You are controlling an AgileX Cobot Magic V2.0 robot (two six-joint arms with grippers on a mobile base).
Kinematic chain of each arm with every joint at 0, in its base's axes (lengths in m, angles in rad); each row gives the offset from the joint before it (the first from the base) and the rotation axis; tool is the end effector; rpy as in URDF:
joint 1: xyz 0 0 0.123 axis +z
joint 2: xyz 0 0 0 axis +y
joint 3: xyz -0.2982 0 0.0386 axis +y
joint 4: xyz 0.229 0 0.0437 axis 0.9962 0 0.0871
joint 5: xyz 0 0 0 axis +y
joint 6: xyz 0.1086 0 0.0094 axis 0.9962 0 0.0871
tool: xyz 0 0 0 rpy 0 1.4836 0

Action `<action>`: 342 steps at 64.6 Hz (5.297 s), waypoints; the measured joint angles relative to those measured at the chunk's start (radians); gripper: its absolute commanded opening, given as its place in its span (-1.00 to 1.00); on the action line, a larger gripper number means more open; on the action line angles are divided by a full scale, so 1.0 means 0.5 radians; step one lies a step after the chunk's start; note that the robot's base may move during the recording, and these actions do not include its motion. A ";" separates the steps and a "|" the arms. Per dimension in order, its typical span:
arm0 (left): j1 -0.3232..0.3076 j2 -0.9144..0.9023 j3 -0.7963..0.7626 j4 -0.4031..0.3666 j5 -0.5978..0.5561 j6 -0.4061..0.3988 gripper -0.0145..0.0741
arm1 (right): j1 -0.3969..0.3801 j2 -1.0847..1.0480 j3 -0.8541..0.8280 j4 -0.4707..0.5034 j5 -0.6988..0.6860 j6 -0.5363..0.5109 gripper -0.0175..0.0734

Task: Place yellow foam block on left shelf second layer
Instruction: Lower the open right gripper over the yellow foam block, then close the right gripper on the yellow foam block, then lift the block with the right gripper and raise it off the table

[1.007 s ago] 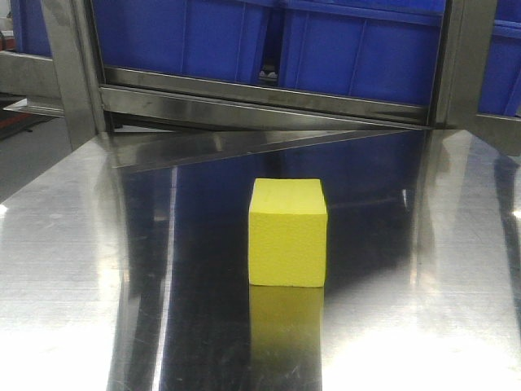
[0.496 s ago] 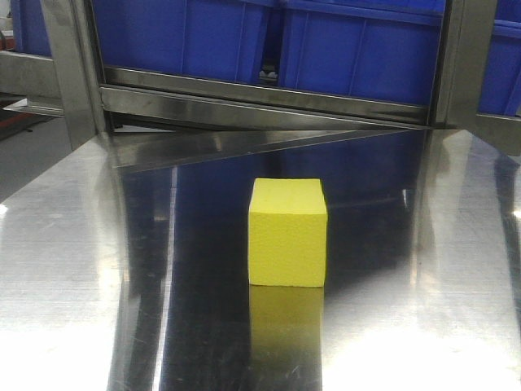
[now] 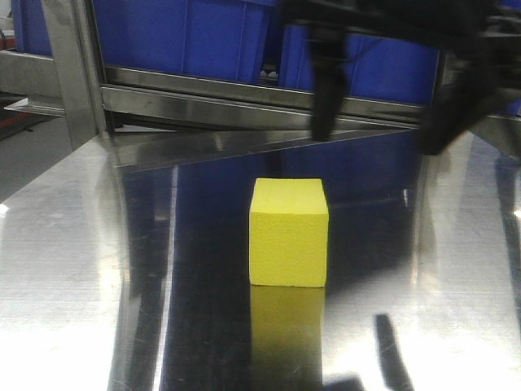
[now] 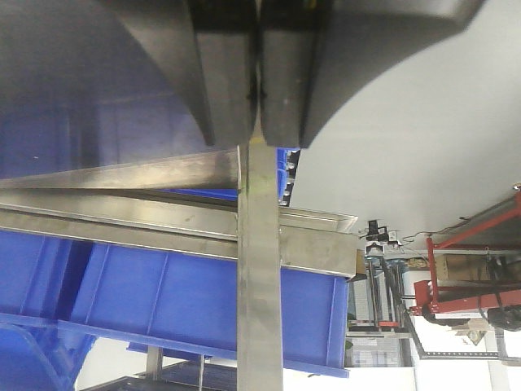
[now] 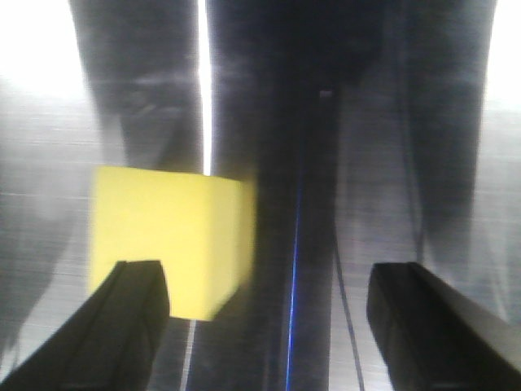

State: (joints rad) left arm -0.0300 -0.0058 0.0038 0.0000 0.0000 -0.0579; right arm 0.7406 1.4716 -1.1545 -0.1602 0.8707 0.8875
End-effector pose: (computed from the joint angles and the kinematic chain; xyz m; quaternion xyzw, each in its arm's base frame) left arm 0.0391 -0.0012 0.2136 -0.0094 0.6748 -0.0324 0.7372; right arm 0.2227 0.1856 0.2975 0.0354 0.9694 0.1197 0.2114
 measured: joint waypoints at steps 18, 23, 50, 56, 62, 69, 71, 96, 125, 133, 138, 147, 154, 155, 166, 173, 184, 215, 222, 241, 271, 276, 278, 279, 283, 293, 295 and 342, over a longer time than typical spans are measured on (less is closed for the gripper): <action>0.000 0.000 0.000 0.000 0.000 0.000 -0.39 | 0.120 0.303 -0.239 0.035 0.031 0.015 0.70; 0.000 0.000 0.000 0.000 0.000 0.000 -0.39 | 0.128 0.332 -0.253 0.035 0.040 0.015 0.70; 0.000 0.000 0.000 0.000 0.000 0.000 -0.39 | 0.133 0.418 -0.257 0.031 0.040 0.027 0.70; 0.000 0.000 0.000 0.000 0.000 0.000 -0.39 | 0.133 0.427 -0.257 0.031 0.040 0.042 0.70; 0.000 0.000 0.000 0.000 0.000 0.000 -0.39 | 0.133 0.464 -0.257 0.028 0.040 0.059 0.70; 0.000 0.000 0.000 0.000 0.000 0.000 -0.39 | 0.133 0.513 -0.257 0.028 -0.003 0.076 0.70; 0.000 0.000 0.000 0.000 0.000 0.000 -0.39 | 0.133 0.524 -0.257 0.028 -0.013 0.076 0.70; 0.000 0.000 0.000 0.000 0.000 0.000 -0.39 | 0.133 0.615 -0.257 0.027 -0.031 0.108 0.69; 0.000 0.000 0.000 0.000 0.000 0.000 -0.39 | 0.133 0.624 -0.257 0.027 -0.031 0.108 0.69; 0.000 0.000 0.000 0.000 0.000 0.000 -0.39 | 0.133 0.624 -0.257 0.027 -0.031 0.108 0.69; 0.000 0.000 0.000 0.000 0.000 0.000 -0.39 | 0.133 0.624 -0.257 0.027 -0.031 0.108 0.69; 0.000 0.000 0.000 0.000 0.000 0.000 -0.39 | 0.133 0.624 -0.257 0.027 -0.031 0.108 0.68; 0.000 0.000 0.000 0.000 0.000 0.000 -0.39 | 0.133 0.624 -0.257 0.027 -0.035 0.108 0.53; 0.000 0.000 0.000 0.000 0.000 0.000 -0.39 | 0.133 0.624 -0.257 0.027 -0.035 0.108 0.50; 0.000 0.000 0.000 0.000 0.000 0.000 -0.39 | 0.133 0.624 -0.257 0.022 -0.057 0.108 0.35; 0.000 0.000 0.000 0.000 0.000 0.000 -0.39 | 0.133 0.624 -0.257 0.022 -0.057 0.108 0.35; 0.000 0.000 0.000 0.000 0.000 0.000 -0.39 | 0.133 0.596 -0.257 0.022 -0.046 0.098 0.35; 0.000 0.000 0.000 0.000 0.000 0.000 -0.39 | -0.151 -0.165 0.239 0.034 -0.199 -0.483 0.35; 0.000 0.000 0.000 0.000 0.000 0.000 -0.39 | -0.351 -0.436 0.452 0.073 -0.236 -0.660 0.35; 0.000 0.000 0.000 0.000 0.000 0.000 -0.39 | -1.021 -1.132 0.951 0.184 -0.453 -1.285 0.35; 0.000 0.000 0.000 0.000 0.000 0.000 -0.39 | -1.351 -1.934 1.589 0.241 -1.407 -1.651 0.35; 0.000 0.000 0.000 0.000 0.000 0.000 -0.39 | -1.351 -2.025 1.665 0.249 -1.547 -1.668 0.35; 0.000 0.000 0.000 0.000 0.000 0.000 -0.39 | -1.351 -2.068 1.690 0.255 -1.602 -1.671 0.35; 0.000 0.000 0.000 0.000 0.000 0.000 -0.39 | -1.351 -2.084 1.701 0.258 -1.620 -1.673 0.35; 0.000 0.000 0.000 0.000 0.000 0.000 -0.39 | -1.351 -2.146 1.737 0.283 -1.675 -1.677 0.35; 0.000 0.000 0.000 0.000 0.000 0.000 -0.39 | -1.351 -2.281 1.762 0.320 -1.728 -1.678 0.35; 0.000 0.000 0.000 0.000 0.000 0.000 -0.39 | -1.351 -2.294 1.762 0.320 -1.741 -1.678 0.35; 0.000 0.000 0.000 0.000 0.000 0.000 -0.39 | -1.351 -2.325 1.762 0.320 -1.785 -1.681 0.35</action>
State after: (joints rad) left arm -0.0300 -0.0058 0.0038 0.0000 0.0000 -0.0579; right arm 0.0652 0.3093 -0.2734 0.0000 -0.0218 0.0470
